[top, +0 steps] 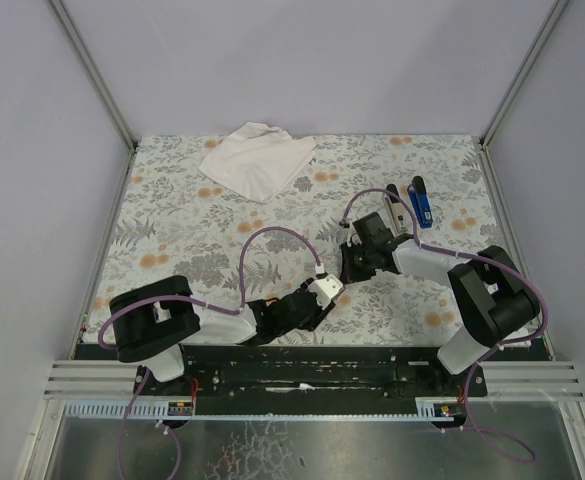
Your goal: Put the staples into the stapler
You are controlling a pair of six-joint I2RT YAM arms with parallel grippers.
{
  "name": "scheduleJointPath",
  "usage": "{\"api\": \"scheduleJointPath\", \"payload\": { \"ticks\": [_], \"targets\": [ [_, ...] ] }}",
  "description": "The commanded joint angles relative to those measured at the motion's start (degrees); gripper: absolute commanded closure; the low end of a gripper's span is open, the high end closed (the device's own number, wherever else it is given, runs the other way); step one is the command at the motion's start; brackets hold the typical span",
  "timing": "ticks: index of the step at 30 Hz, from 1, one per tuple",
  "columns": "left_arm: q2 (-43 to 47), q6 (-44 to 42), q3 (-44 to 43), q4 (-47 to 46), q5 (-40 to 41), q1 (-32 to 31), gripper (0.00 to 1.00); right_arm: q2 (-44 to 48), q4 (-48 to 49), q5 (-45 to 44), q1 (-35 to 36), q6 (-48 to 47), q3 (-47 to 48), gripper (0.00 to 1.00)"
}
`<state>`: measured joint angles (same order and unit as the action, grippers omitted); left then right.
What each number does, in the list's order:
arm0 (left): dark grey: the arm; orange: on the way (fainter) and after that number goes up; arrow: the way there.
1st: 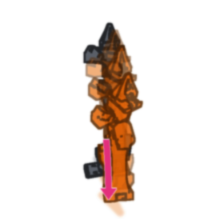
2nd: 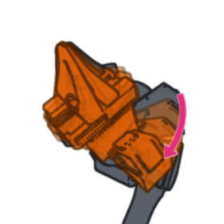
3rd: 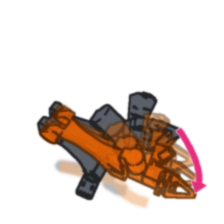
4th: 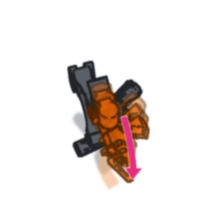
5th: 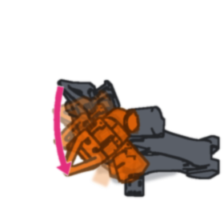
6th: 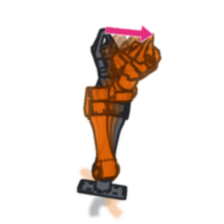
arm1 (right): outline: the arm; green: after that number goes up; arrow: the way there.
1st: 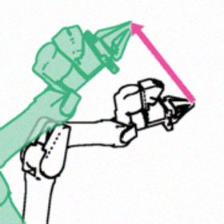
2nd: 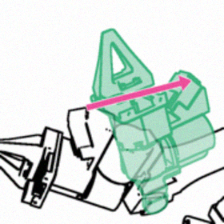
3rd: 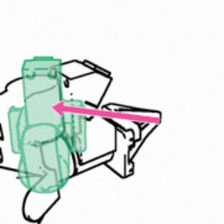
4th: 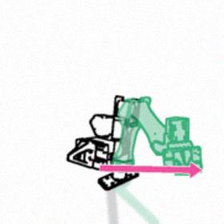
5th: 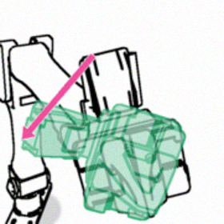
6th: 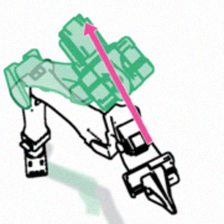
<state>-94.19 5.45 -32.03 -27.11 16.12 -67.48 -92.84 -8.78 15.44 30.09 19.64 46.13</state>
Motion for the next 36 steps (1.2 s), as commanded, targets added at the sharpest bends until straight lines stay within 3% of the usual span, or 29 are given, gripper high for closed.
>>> {"api": "scheduleJointPath", "payload": {
  "ticks": [1,14,16,19,24,29,31,36],
  "targets": [
    [0.2,0.3,1.4,3.9,0.9,-0.7,0.59,-0.1,0.4,-1.8,-0.9,-0.7,2.1,1.00],
    [0.6,0.8,1.3,3.6,1.7,-0.8,0.54,0.8,-0.3,-2.1,-1.6,-0.3,2.2,1.00],
    [1.4,1.3,1.3,3.6,2.2,-0.8,0.48,1.7,-0.7,-2.3,-1.6,-0.3,2.1,0.92],
    [4.7,2.3,1.1,4.7,3.7,-0.8,0.31,3.4,-2.1,-2.1,-1.6,-0.7,2.6,0.71],
    [14.7,4.8,-0.9,9.3,7.7,-0.7,0.20,8.1,-5.8,-3.9,-1.8,-2.6,4.2,0.39],
    [24.6,8.5,-5.9,17.9,12.6,-0.1,0.01,13.8,-10.5,-7.3,-2.3,-4.0,6.4,0.23],
    [27.8,10.5,-9.6,23.5,12.8,1.7,0.00,16.2,-12.0,-8.8,-2.8,-4.4,7.1,0.18],
    [33.1,15.1,-21.6,37.3,-0.7,15.7,0.00,21.0,-13.9,-10.5,-4.7,-5.0,9.4,0.05]
  ]
}}
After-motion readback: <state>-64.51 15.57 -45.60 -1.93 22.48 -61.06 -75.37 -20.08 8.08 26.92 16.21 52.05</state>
